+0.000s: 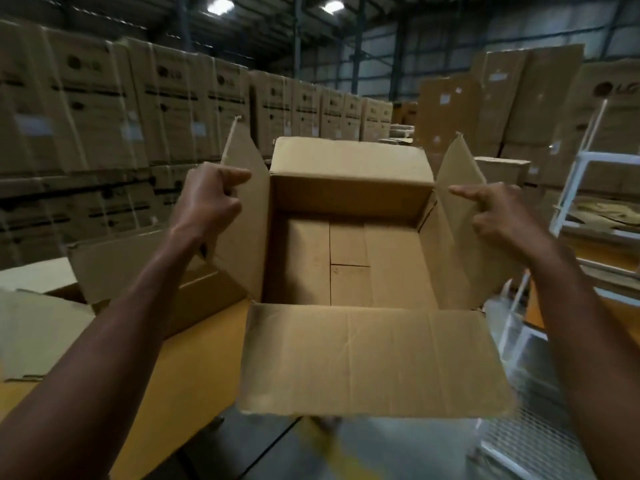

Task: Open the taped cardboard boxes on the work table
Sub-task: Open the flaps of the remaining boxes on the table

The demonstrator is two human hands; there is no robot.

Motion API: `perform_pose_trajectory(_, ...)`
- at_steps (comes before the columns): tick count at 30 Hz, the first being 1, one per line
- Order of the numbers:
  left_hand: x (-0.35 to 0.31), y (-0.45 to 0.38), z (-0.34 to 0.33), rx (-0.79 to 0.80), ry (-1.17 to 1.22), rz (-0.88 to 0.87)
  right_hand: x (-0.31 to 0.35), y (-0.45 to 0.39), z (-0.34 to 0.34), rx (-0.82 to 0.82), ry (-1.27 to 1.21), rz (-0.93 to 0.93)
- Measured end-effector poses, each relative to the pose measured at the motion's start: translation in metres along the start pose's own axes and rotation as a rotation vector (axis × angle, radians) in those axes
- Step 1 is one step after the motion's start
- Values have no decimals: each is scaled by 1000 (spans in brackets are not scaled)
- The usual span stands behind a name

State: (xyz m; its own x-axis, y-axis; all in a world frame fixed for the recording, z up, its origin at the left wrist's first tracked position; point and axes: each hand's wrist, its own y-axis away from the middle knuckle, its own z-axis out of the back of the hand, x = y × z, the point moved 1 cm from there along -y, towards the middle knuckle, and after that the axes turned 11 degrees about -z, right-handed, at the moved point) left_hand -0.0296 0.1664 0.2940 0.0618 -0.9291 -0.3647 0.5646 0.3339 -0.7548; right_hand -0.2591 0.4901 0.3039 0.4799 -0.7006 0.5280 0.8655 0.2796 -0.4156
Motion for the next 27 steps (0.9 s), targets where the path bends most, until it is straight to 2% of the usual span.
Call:
perform_pose_trajectory(7, 72, -52, 53, -110, -92, -23, 87, -84, -55, -30, -52, 159)
perform_pose_trajectory(12, 119, -72, 92, -161, -200, -1, 143, -132, -105, 19, -84, 283)
perform_pose_trajectory(17, 164, -68, 123, -200, -303, 100, 195, -175, -162, 162, -162, 445)
perform_pose_trajectory(27, 227, -64, 148, -230, -472, 345, 289, -250, -281, 447, -322, 607)
